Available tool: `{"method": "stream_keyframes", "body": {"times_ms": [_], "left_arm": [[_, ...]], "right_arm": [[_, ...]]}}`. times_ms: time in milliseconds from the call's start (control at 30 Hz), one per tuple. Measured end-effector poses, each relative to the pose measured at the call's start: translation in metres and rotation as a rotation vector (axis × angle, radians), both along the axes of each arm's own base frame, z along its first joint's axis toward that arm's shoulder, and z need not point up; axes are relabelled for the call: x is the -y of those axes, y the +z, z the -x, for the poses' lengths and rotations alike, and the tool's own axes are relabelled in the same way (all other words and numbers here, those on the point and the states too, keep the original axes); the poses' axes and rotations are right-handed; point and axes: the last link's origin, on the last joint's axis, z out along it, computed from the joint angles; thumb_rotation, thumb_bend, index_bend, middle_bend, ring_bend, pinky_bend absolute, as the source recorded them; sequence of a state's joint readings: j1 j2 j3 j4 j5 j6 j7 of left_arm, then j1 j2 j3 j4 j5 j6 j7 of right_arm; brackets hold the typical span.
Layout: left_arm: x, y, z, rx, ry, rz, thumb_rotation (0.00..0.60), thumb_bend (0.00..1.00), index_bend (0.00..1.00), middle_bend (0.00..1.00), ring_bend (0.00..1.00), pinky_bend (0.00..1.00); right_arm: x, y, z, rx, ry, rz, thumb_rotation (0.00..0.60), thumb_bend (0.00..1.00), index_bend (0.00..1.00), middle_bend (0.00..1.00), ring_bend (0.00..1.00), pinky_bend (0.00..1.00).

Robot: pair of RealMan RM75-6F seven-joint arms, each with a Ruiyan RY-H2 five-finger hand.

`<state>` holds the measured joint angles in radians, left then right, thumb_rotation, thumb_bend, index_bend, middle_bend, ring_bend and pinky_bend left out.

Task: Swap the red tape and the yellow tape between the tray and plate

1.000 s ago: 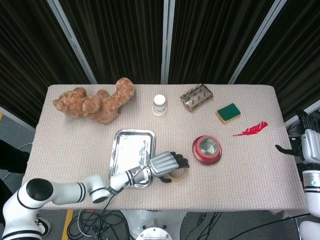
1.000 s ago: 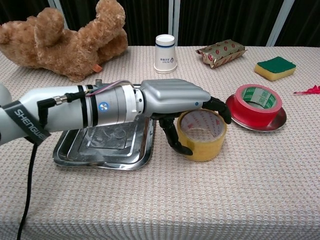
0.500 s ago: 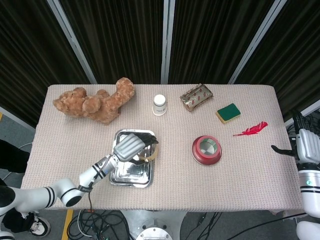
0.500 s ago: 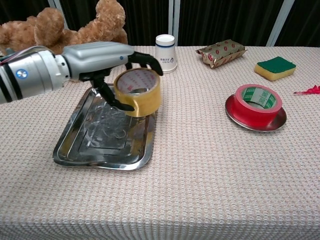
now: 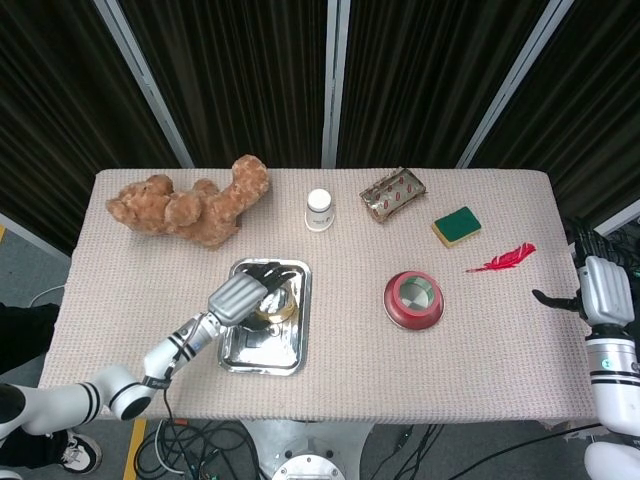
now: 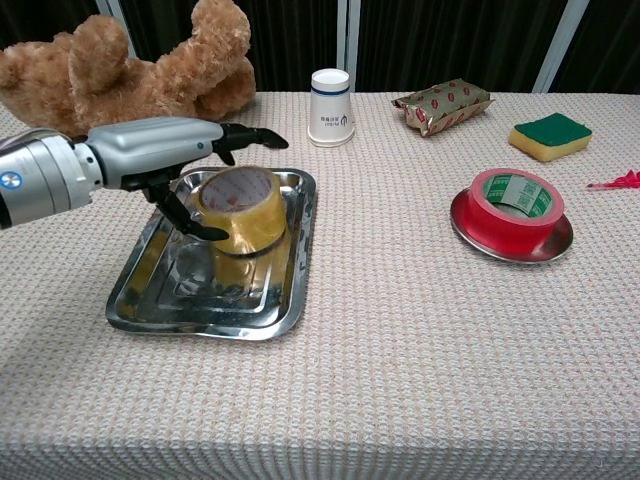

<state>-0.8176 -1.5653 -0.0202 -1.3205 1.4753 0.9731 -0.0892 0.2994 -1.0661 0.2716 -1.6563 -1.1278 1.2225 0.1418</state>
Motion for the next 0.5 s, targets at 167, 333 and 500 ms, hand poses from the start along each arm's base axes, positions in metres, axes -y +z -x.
{"method": "stream_keyframes", "body": {"times_ms": [167, 333, 500], "left_arm": [[0.003, 0.018, 0.01, 0.005, 0.031, -0.057, 0.6, 0.17, 0.01, 0.0, 0.0, 0.15], [0.015, 0.046, 0.03, 0.042, 0.107, -0.179, 0.6, 0.17, 0.01, 0.03, 0.0, 0.16], [0.042, 0.082, 0.073, 0.098, 0.265, -0.372, 0.6, 0.16, 0.04, 0.05, 0.0, 0.16]], "right_arm": [[-0.005, -0.003, -0.001, -0.006, 0.016, -0.012, 0.6, 0.01, 0.0, 0.0, 0.0, 0.0], [-0.021, -0.009, -0.002, -0.033, 0.045, -0.029, 0.6, 0.01, 0.0, 0.0, 0.0, 0.0], [-0.058, -0.029, 0.007, -0.119, 0.062, -0.023, 0.6, 0.0, 0.0, 0.0, 0.0, 0.0]]}}
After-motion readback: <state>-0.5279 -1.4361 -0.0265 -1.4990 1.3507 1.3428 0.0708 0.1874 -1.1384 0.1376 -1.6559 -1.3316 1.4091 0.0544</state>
